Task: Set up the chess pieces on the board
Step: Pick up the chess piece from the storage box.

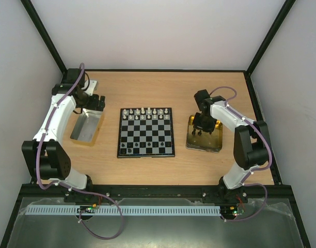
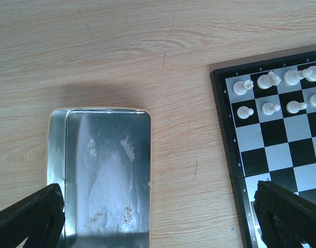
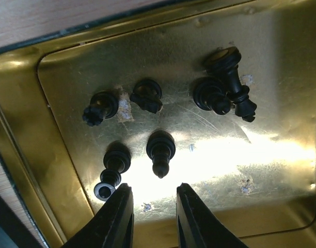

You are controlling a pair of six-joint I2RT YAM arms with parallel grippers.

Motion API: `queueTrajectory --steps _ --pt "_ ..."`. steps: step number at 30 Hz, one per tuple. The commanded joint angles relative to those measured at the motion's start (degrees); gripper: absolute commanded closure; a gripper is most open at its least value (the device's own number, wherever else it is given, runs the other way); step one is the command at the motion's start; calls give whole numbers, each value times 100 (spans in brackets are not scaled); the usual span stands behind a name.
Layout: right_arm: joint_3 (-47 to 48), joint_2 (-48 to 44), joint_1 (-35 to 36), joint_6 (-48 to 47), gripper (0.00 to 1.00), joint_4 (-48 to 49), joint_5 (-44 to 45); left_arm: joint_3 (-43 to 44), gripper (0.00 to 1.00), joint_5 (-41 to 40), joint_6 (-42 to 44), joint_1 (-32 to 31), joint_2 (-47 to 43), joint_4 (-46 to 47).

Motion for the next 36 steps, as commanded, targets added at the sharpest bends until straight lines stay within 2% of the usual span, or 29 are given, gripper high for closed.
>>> queueTrajectory --steps 1,36 --pt "-171 -184 -76 -55 78 171 -10 190 0 -79 -6 -41 45 -135" --pt "-530 217 -232 -257 80 740 -143 146 0 -97 3 -43 -20 -176"
